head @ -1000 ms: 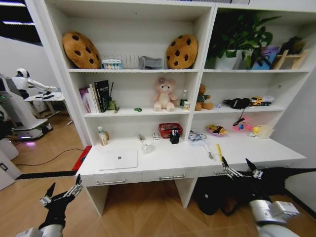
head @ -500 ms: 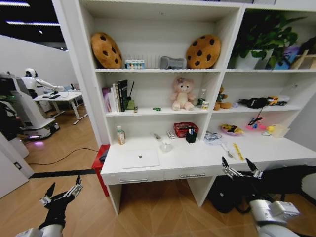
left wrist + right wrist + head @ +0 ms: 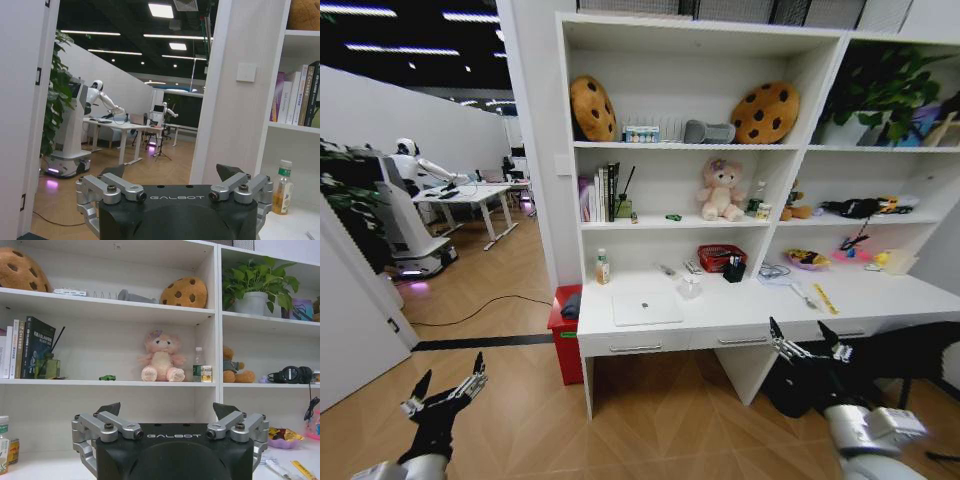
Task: Organize the objects on the table.
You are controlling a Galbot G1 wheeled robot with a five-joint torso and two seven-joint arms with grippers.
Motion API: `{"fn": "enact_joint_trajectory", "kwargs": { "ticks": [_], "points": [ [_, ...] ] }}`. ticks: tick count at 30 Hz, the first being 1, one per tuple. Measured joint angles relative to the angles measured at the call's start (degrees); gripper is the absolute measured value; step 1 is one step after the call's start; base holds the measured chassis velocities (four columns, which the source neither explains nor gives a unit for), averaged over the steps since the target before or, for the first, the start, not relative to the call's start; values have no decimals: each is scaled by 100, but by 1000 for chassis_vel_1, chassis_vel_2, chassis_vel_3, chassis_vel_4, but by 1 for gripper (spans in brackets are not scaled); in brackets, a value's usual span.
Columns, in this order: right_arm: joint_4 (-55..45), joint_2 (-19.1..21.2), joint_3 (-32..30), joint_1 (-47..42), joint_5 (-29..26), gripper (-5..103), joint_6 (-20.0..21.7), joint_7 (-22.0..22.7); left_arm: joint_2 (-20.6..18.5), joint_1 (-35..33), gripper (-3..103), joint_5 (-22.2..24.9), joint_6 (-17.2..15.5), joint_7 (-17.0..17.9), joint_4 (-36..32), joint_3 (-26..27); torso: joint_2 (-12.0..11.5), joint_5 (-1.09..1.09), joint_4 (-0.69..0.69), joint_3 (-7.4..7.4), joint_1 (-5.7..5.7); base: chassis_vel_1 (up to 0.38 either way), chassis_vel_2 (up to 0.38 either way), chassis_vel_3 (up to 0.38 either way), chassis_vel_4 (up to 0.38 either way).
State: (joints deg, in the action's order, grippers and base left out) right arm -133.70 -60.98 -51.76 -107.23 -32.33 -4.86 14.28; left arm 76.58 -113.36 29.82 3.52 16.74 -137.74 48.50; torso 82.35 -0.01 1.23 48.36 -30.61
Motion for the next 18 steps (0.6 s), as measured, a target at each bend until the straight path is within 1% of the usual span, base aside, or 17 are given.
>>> {"fn": "enact_joint_trajectory", "kwargs": {
  "ticks": [2,5,8,10,15,18],
  "points": [
    [2,1,0,2,0,100,0,1,0,0,100,0,0,-2,0,-1,-1,7,1,1,-2,-148,-23,97,7],
    [2,1,-1,2,0,100,0,1,0,1,100,0,0,-3,0,-2,-3,3,2,2,-4,-102,-38,90,12],
    [3,1,-1,2,0,100,0,1,0,1,100,0,0,-2,0,-2,-2,3,2,1,-4,-40,-27,-6,34],
    [2,1,-1,2,0,100,0,1,0,1,100,0,0,-2,0,-2,-2,0,-1,1,-4,79,-50,-31,80],
    [2,1,-1,1,0,100,0,1,0,1,100,0,0,-2,0,0,-2,0,1,0,-3,128,-103,-112,108],
    [2,1,-1,0,0,100,0,1,0,1,100,0,0,-2,0,0,0,2,3,0,0,156,-164,-155,188]
  ]
}}
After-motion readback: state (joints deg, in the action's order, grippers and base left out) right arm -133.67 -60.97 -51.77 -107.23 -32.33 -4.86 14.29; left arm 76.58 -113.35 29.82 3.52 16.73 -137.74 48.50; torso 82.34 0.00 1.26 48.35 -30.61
